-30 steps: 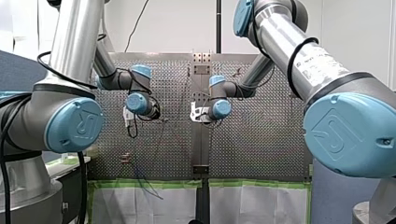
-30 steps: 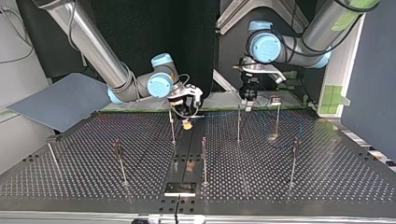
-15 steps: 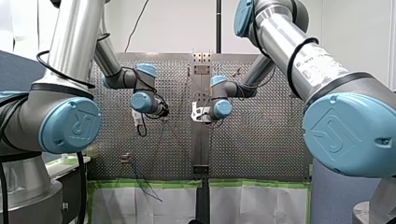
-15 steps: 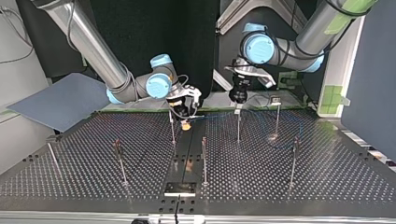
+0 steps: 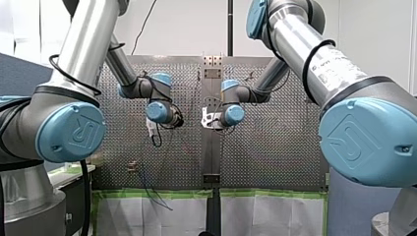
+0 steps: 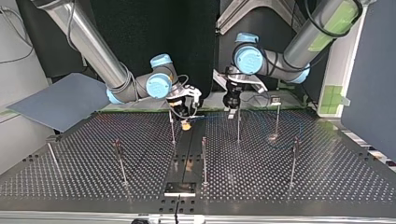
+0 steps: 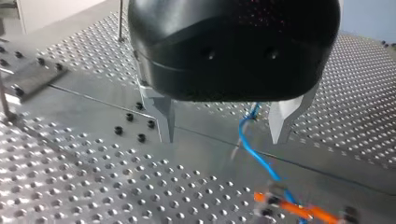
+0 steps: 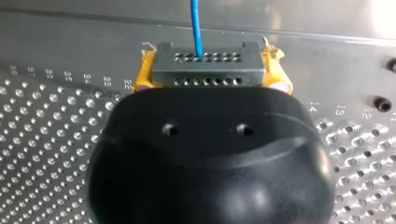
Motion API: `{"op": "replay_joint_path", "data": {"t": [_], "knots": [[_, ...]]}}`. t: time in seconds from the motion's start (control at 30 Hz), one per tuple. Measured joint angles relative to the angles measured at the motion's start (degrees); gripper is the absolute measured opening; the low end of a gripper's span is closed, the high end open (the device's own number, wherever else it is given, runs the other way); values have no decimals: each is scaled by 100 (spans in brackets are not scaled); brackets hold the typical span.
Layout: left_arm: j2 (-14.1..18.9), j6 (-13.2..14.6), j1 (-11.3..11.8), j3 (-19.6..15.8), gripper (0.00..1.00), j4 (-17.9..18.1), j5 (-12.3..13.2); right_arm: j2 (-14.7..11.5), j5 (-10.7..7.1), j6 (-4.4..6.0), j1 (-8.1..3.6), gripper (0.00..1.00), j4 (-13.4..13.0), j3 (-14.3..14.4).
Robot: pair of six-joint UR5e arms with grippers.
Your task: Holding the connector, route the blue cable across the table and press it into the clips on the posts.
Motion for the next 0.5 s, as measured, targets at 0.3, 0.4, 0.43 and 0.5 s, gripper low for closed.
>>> {"op": "replay_joint_path", "data": {"t": [0.3, 0.4, 0.43, 0.5], "knots": [[-144, -25, -10, 155, 100, 24, -120, 0, 0, 1, -3, 0, -4, 0], [-272, -32, -38, 293, 100, 68, -111, 0, 0, 2, -2, 0, -4, 0], [-316, -35, -50, 338, 100, 77, -108, 0, 0, 1, -2, 0, -4, 0], [-422, -54, -76, 445, 100, 83, -118, 0, 0, 2, -3, 0, -4, 0]]}}
